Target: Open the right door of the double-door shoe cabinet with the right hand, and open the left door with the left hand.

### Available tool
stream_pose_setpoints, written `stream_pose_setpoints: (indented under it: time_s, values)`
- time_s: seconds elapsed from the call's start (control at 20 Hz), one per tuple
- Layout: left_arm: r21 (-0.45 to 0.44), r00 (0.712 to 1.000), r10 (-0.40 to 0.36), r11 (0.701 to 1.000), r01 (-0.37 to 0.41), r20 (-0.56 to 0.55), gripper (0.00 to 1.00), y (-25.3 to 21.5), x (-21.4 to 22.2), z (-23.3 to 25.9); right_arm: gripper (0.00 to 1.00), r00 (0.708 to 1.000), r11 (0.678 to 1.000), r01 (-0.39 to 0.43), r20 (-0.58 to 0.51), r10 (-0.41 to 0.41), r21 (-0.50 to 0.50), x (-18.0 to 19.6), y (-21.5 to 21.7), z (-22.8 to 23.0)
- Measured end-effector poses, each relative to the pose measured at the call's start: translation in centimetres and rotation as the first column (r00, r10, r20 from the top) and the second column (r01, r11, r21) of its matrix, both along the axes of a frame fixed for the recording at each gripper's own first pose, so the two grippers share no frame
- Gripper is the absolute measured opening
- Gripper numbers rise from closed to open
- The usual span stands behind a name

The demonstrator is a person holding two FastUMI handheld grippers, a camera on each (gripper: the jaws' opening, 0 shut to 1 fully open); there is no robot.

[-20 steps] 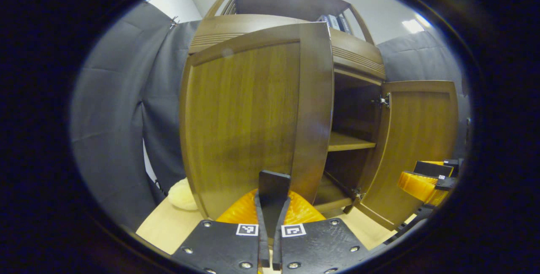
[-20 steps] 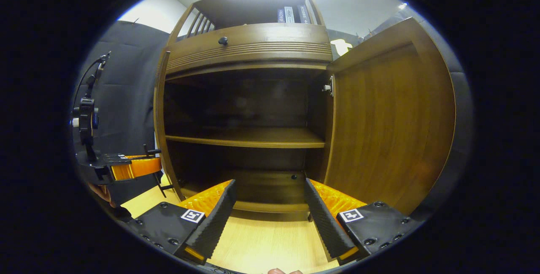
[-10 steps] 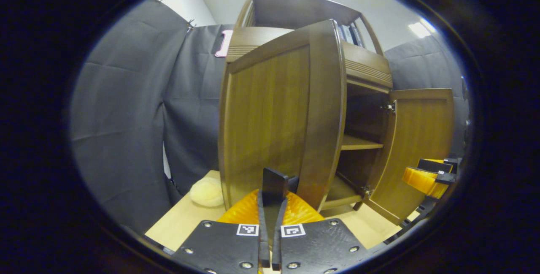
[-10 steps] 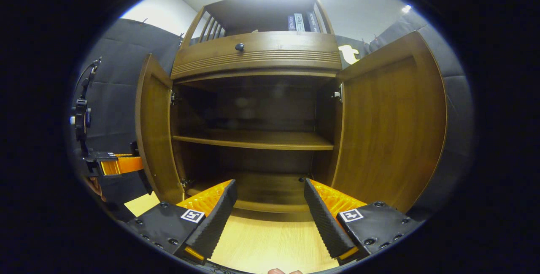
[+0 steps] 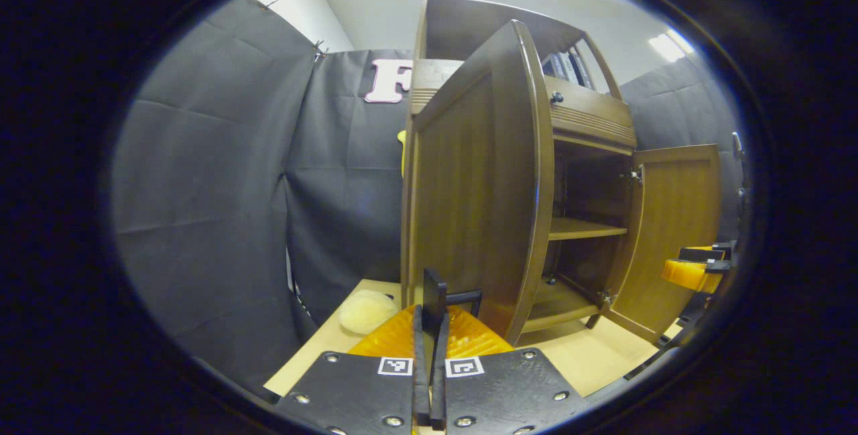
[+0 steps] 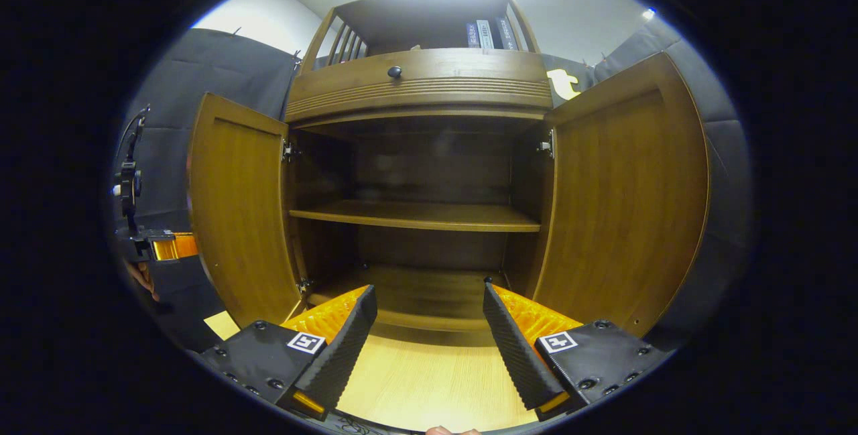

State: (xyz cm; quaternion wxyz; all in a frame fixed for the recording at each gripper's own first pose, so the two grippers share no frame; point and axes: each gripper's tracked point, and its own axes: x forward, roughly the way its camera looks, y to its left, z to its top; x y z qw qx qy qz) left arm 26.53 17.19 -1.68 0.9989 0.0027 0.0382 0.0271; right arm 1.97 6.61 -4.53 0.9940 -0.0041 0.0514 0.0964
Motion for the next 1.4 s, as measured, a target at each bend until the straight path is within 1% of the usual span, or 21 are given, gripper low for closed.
stream_pose_setpoints:
  time_s: [0.1,0.15,0.2,0.3,0.45,0.5,0.65,0.8,0.85,0.9,0.95,1.0,1.05,1.15,1.2,1.25,1.3,1.4]
  values:
    - [-0.007,1.0,-0.005,1.0,0.005,0.008,0.02,2.6,0.1,0.4,0.97,1.0,1.0,0.001,0.002,-0.001,-0.001,0.2,0.0,0.1]
    - [-0.017,1.0,-0.02,1.0,0.02,0.006,0.02,3.7,0.5,0.4,0.97,1.0,1.0,0.001,0.001,-0.001,-0.004,0.2,0.0,0.1]
    - [-0.02,0.999,-0.046,0.999,0.046,0.014,0.02,4.3,-0.1,0.4,0.96,1.0,1.0,0.002,-0.003,-0.002,-0.007,0.3,0.0,0.1]
    - [0.012,0.995,-0.095,0.995,0.095,0.022,0.02,5.5,-0.1,0.2,0.96,1.0,1.0,-0.001,-0.008,0.001,-0.006,0.4,0.3,0.0]
    - [0.037,0.992,-0.125,0.992,0.123,0.03,0.02,7.0,0.2,0.6,0.96,1.0,1.0,-0.009,-0.012,0.009,-0.014,0.4,0.8,0.0]
    - [0.035,0.99,-0.135,0.99,0.134,0.033,0.02,7.1,0.1,0.7,1.0,1.0,1.0,-0.01,-0.009,0.01,-0.019,0.4,0.9,0.2]
    - [0.046,0.987,-0.152,0.988,0.15,0.044,0.02,7.2,0.1,0.7,1.0,1.0,0.999,-0.008,-0.007,0.008,-0.031,0.6,0.8,0.3]
    - [0.05,0.987,-0.155,0.987,0.152,0.048,0.02,7.2,0.0,0.5,1.0,1.0,1.0,0.003,-0.011,-0.004,-0.023,0.7,0.3,0.4]
    - [0.055,0.987,-0.152,0.987,0.15,0.048,0.02,7.2,0.0,0.5,0.96,1.0,1.0,0.008,-0.013,-0.009,-0.024,0.7,0.1,0.4]
    - [0.059,0.988,-0.147,0.988,0.144,0.049,0.02,7.3,-0.1,0.6,1.0,1.0,1.0,0.012,-0.015,-0.013,-0.024,0.6,-0.1,0.3]
    - [0.062,0.989,-0.141,0.989,0.138,0.051,0.02,7.3,-0.2,0.6,1.0,1.0,1.0,0.015,-0.017,-0.016,-0.024,0.5,-0.2,0.3]
    - [0.062,0.989,-0.135,0.989,0.132,0.053,0.02,7.4,-0.5,0.5,0.96,1.0,1.0,0.019,-0.018,-0.019,-0.024,0.5,-0.4,0.3]
    - [0.06,0.99,-0.129,0.99,0.125,0.056,0.02,7.6,-0.9,0.7,1.0,1.0,0.999,0.022,-0.017,-0.022,-0.024,0.4,-0.6,0.2]
    - [0.043,0.992,-0.117,0.992,0.115,0.056,0.02,8.0,-1.7,0.8,1.0,0.999,0.999,0.027,-0.019,-0.028,-0.025,0.2,-0.9,0.1]
    - [0.04,0.992,-0.112,0.993,0.11,0.055,0.02,7.9,-2.5,0.8,0.96,0.999,0.999,0.03,-0.021,-0.03,-0.025,0.1,-0.9,0.0]
    - [0.04,0.992,-0.107,0.994,0.105,0.062,0.02,7.9,-3.2,1.3,1.0,0.999,0.999,0.031,-0.021,-0.032,-0.024,-0.1,-1.1,-0.2]
    - [0.038,0.993,-0.096,0.995,0.093,0.072,0.02,8.1,-3.9,1.8,1.0,0.999,0.999,0.033,-0.02,-0.033,-0.023,-0.3,-1.2,-0.2]
    - [0.032,0.994,-0.051,0.998,0.048,0.101,0.02,8.7,-5.4,3.4,1.0,0.999,0.999,0.037,-0.017,-0.038,-0.02,-0.4,-1.5,0.0]
